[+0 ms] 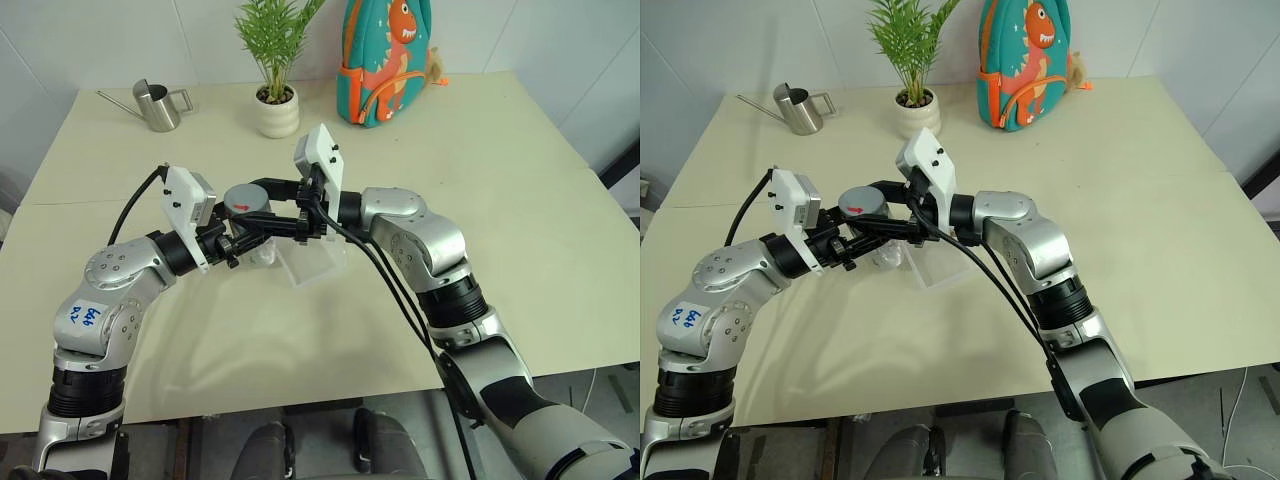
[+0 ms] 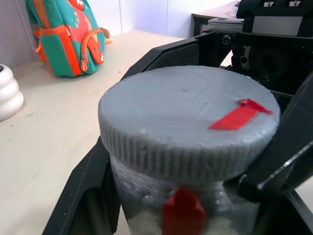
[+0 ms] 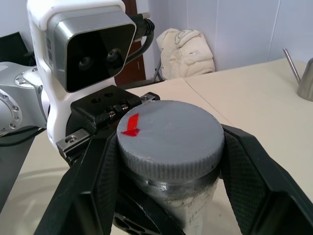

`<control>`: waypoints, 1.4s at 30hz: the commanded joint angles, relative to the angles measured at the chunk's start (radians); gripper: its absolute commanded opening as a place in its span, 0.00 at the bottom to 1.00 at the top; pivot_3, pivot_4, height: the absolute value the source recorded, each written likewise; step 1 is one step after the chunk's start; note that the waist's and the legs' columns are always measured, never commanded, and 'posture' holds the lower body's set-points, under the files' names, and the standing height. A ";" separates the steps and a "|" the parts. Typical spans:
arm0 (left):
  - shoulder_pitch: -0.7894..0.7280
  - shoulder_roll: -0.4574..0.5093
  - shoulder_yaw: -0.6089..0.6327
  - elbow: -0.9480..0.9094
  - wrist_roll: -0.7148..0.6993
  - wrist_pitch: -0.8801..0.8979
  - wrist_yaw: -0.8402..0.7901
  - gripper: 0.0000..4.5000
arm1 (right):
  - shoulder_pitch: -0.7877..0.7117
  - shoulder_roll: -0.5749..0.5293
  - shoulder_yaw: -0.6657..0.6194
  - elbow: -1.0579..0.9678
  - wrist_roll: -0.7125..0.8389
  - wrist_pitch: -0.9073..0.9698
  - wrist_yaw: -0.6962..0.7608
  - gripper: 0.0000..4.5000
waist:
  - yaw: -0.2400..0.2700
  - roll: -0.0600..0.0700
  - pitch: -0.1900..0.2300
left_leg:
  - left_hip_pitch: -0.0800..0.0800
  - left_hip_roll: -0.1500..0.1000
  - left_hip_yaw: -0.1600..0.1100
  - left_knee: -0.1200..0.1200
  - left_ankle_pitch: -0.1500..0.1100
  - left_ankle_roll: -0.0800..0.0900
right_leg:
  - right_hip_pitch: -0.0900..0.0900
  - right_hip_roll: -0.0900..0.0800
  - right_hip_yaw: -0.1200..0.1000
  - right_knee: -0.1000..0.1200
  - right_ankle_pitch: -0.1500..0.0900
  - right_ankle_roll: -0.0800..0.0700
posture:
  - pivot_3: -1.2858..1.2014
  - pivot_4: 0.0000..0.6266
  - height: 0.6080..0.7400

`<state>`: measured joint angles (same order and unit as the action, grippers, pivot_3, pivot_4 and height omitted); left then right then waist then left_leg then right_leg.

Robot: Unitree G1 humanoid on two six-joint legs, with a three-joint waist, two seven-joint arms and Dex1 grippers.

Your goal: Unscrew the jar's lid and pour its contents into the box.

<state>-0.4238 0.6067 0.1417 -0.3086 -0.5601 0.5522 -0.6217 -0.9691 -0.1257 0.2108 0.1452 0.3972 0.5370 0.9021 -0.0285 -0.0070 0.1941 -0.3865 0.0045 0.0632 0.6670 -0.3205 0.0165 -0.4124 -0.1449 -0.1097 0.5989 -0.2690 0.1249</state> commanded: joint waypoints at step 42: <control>-0.014 0.119 0.055 0.045 -0.114 -0.088 -0.423 0.52 | -0.149 -0.121 -0.040 0.089 0.045 -0.187 0.489 1.00 | 0.000 0.000 0.000 | 0.000 0.002 0.001 0.007 0.000 0.000 | 0.000 0.001 0.002 0.005 0.000 0.000 | 0.52 0.24 1.00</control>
<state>-0.4280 0.7217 0.1781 -0.2586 -0.6779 0.4802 -1.0578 -1.1164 -0.2601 0.1689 0.2975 0.4447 0.3617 1.4230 -0.0283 -0.0070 0.1941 -0.3866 0.0069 0.0641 0.6744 -0.3203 0.0166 -0.4124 -0.1441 -0.1080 0.6046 -0.2690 0.1248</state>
